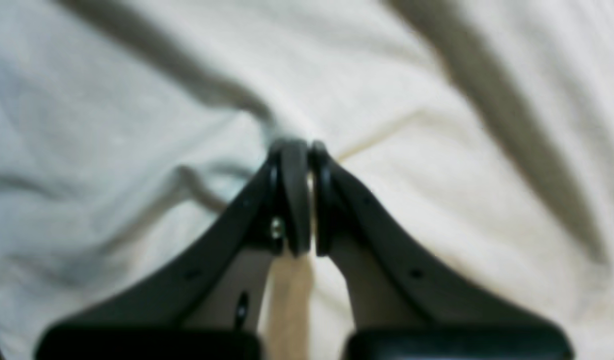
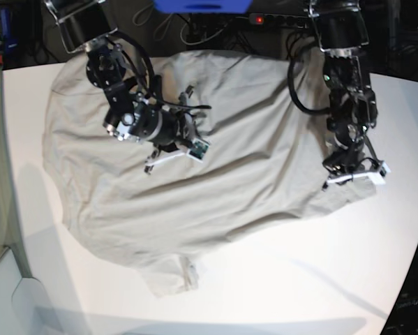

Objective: Layout the t-shirt on the table in an organized manner, then fold the t-shirt properly
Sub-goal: 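Drag the shirt with both grippers to smooth its body, then pull the shirt hem corners apart with both grippers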

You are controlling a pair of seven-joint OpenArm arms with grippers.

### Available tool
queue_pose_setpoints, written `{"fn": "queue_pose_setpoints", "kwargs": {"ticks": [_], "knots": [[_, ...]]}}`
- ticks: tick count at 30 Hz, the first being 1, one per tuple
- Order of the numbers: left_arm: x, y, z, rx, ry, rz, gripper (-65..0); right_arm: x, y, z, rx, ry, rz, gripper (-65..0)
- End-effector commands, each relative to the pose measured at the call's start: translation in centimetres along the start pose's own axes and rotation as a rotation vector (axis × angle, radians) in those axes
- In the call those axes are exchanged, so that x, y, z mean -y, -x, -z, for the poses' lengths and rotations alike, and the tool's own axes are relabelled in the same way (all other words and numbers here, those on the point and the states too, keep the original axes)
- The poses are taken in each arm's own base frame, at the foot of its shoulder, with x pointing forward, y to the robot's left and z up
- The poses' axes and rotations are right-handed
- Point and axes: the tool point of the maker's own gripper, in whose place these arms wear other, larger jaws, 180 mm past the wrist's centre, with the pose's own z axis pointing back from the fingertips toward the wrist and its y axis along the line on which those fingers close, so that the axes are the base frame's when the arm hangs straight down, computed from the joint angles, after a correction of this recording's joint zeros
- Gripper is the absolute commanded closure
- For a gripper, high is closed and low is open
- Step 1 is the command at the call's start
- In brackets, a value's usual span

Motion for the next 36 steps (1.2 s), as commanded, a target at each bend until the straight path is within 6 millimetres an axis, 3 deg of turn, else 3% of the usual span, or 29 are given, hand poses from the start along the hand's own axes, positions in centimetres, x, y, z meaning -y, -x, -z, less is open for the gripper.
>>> {"fn": "queue_pose_setpoints", "kwargs": {"ticks": [1, 4, 8, 10, 14, 18, 26, 30, 36], "knots": [[0.8, -0.7, -0.7, 0.023, 0.031, 0.012, -0.1, 0.7, -1.3, -0.3, 0.039, 0.012, -0.013, -1.1], [-0.4, 2.9, -2.8, -0.057, 0.023, 0.029, -0.1, 1.3, -1.7, -0.4, 0.047, 0.023, -0.02, -1.1], [-1.9, 4.2, -4.1, -0.076, -0.006, 0.037, -0.1, 1.5, -1.8, -0.5, 0.049, 0.027, -0.023, -1.1], [-3.4, 5.1, -3.6, -0.103, -0.041, 0.045, -0.1, 1.6, -1.9, -0.5, 0.05, 0.028, -0.023, -1.1], [-5.8, 3.6, -0.7, -0.108, -0.114, 0.124, -0.1, 1.6, -1.9, -0.5, 0.05, 0.029, -0.024, -1.1], [-6.1, 2.2, 2.1, -0.104, -0.16, 0.163, -0.1, 2.1, -1.0, -0.7, 0.03, 0.036, -0.033, -1.1], [-2.0, -2.7, 8.2, 0.005, -0.207, 0.283, -0.1, 3.3, 0.6, -1.4, -0.01, 0.057, -0.058, -1.1], [0.6, -3.6, 10.6, 0.047, -0.198, 0.394, -0.1, 3.7, 1.8, -1.8, -0.037, 0.063, -0.068, -1.1], [4.1, -5.6, 12.0, 0.13, -0.163, 0.465, -0.1, 5.7, 2.8, -2.6, -0.05, 0.111, -0.033, -1.1]]}}
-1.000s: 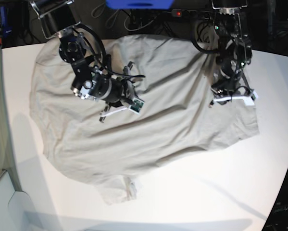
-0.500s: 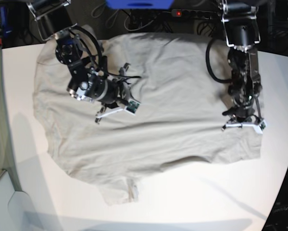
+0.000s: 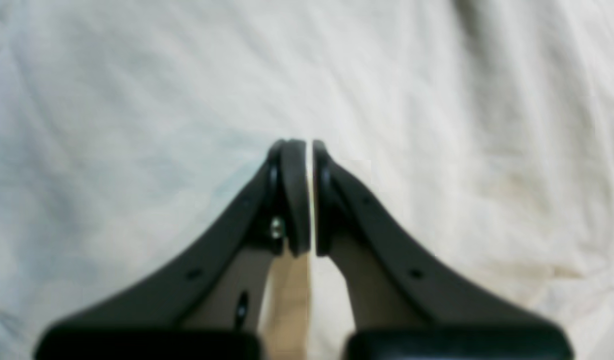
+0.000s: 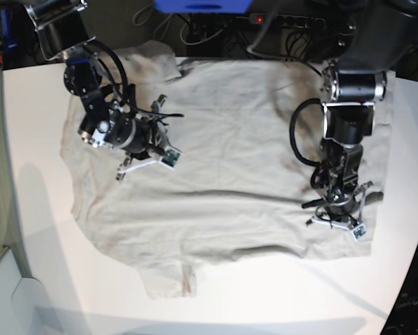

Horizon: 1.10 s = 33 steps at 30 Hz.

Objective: Layout the t-shirt on the table in an organized manner, then fold the t-shirt properly
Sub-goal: 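Pull the shirt hem corners apart with both grippers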

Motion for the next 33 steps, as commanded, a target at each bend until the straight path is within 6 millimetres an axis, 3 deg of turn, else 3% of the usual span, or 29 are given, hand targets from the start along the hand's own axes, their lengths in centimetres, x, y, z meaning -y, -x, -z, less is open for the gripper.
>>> {"fn": "queue_pose_setpoints", "kwargs": {"ticks": [1, 4, 8, 12, 14, 17, 22, 29, 33], "knots": [[1.2, -3.0, 0.1, 0.056, 0.03, -0.02, -0.1, 1.5, -1.2, -0.6, 0.039, 0.032, -0.006, -1.1], [2.7, -4.9, -0.4, 0.078, 0.094, -0.042, -0.1, 3.2, -1.1, -1.0, 0.043, 0.068, 0.011, -1.1], [2.7, -5.5, -1.9, 0.061, 0.128, -0.09, -0.1, 5.3, -1.6, -0.8, 0.042, 0.096, 0.009, -1.1], [1.3, -6.2, -4.3, 0.087, 0.15, -0.132, -0.1, 8.7, -1.2, 0.1, 0.011, 0.12, 0.049, -1.1], [0.2, -6.4, -5.6, 0.087, 0.154, -0.154, -0.1, 10.7, -2.0, 1.0, 0.01, 0.123, 0.075, -1.1], [-1.6, -5.2, -7.6, 0.053, 0.154, -0.163, -0.1, 13.0, -2.6, 2.5, 0.025, 0.11, 0.124, -1.1], [-4.1, -1.8, -11.4, 0.0, 0.16, -0.178, -0.1, 15.2, -2.6, 4.5, 0.044, 0.07, 0.207, -1.1], [-6.6, 4.5, -15.6, -0.138, 0.185, -0.223, -0.1, 16.5, -1.1, 5.8, 0.08, 0.042, 0.314, -1.2], [-8.1, 8.0, -17.1, -0.213, 0.169, -0.217, -0.1, 19.7, 1.7, 5.2, 0.065, 0.175, 0.387, -1.5]]}}
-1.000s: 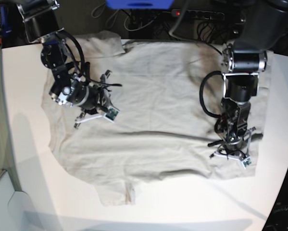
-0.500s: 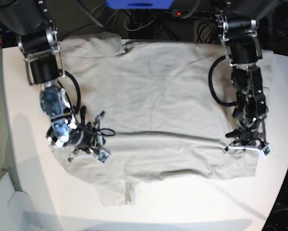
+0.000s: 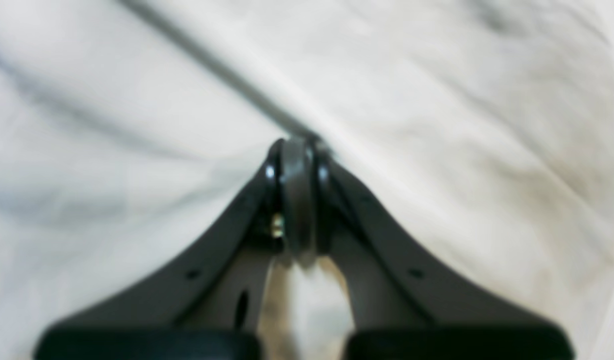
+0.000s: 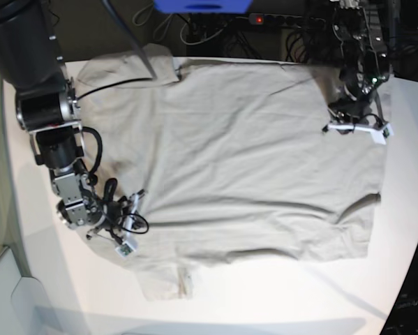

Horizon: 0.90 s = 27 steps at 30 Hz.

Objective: Layout the t-shirt on the table in an organized manner, then fold the t-shirt properly
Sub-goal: 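Pull the shirt hem corners apart with both grippers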

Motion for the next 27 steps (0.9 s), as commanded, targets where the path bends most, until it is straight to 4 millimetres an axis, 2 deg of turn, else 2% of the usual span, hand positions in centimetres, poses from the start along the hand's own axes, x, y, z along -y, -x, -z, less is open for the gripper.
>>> {"fn": "queue_pose_setpoints", "kwargs": {"ticks": [1, 4, 6, 10, 14, 19, 21, 23, 27], "knots": [[0.5, -1.1, -0.3, 0.035, 0.02, 0.003, -0.1, 3.4, -1.3, -0.9, 0.02, 0.099, -0.007, -1.5], [-0.3, 0.1, -0.8, 0.007, 0.005, 0.012, -0.1, 5.1, -1.2, -1.0, 0.048, 0.191, 0.004, -1.5], [-0.9, 0.7, -1.6, 0.003, -0.006, 0.02, -0.1, 7.0, -0.9, -1.5, 0.041, 0.296, -0.009, -1.5], [-1.1, 0.7, -2.5, 0.013, -0.003, 0.032, -0.1, 9.4, -1.1, -2.4, 0.042, 0.463, -0.02, -1.5], [-1.4, 0.9, -2.1, 0.005, -0.017, 0.035, -0.1, 8.7, -2.5, -2.0, 0.067, 0.462, -0.022, -1.2], [-2.1, 1.2, -0.6, -0.019, -0.04, 0.022, -0.1, 9.9, -6.2, -3.5, 0.159, 0.495, -0.054, -1.2], [-2.6, 1.2, 0.3, -0.031, -0.054, 0.014, -0.1, 10.4, -6.8, -4.4, 0.184, 0.512, -0.069, -1.2], [-3.8, 1.0, 1.3, -0.047, -0.084, 0.022, -0.1, 10.7, -7.3, -5.2, 0.191, 0.526, -0.084, -1.2], [-4.9, 0.8, 2.6, -0.043, -0.114, 0.013, -0.1, 10.4, -6.6, -6.4, 0.168, 0.543, -0.108, -1.2]]}}
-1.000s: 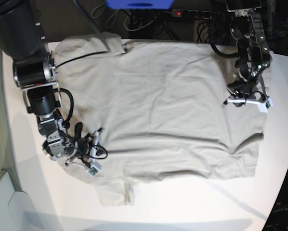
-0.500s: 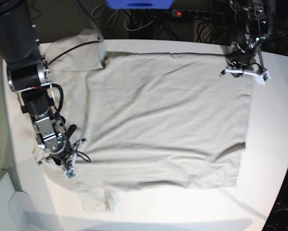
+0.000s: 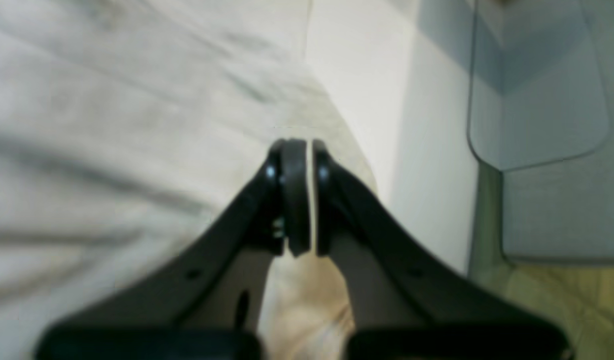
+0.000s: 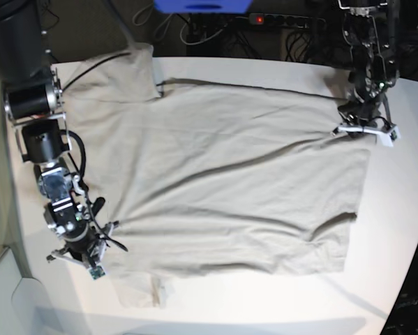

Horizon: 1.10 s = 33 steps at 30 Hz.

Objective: Layout the t-shirt on the table in an organized manner, then fold the t-shirt properly
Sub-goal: 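Pull the shirt hem corners apart with both grippers, then grasp the shirt's shoulder corners with both grippers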

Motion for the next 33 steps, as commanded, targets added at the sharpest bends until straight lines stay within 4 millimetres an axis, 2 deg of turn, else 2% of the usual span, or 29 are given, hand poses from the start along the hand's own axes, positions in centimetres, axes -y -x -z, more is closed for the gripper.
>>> {"fn": "queue_pose_setpoints", "kwargs": {"ticks": [1, 9, 12, 14, 18, 23, 28, 30, 33], "knots": [[-1.5, 1.9, 0.0, -0.076, -0.055, 0.003, -0.1, 1.7, -2.7, -0.4, 0.068, 0.042, 0.003, -1.2], [0.8, 0.5, -1.2, -0.036, 0.008, 0.006, -0.1, -0.7, -0.4, -3.5, 0.029, 0.02, -0.017, -1.2], [1.8, 1.3, -2.2, -0.071, 0.034, 0.005, -0.1, -1.1, 1.1, -4.5, -0.012, -0.036, 0.014, -1.2], [2.4, 1.7, -2.8, -0.08, 0.048, -0.006, -0.1, -2.1, 1.4, -5.1, -0.035, -0.108, 0.038, -1.2], [2.1, 2.7, -3.5, -0.095, 0.045, -0.005, -0.1, -1.5, 3.6, -6.2, -0.123, -0.178, 0.092, -1.5], [1.7, 3.0, -3.8, -0.102, 0.039, 0.0, -0.1, -2.0, 4.5, -8.3, -0.172, -0.249, 0.031, -1.5], [3.2, 0.7, -4.8, -0.038, 0.08, 0.015, -0.1, -2.6, 3.0, -10.4, -0.18, -0.217, -0.005, -2.1], [4.0, -0.5, -5.5, -0.002, 0.103, 0.025, -0.1, -2.5, 2.0, -11.4, -0.172, -0.194, -0.017, -5.2], [5.2, -1.9, -6.5, 0.043, 0.134, 0.035, -0.5, -2.5, 0.6, -13.0, -0.142, -0.162, -0.031, -13.3]]}}
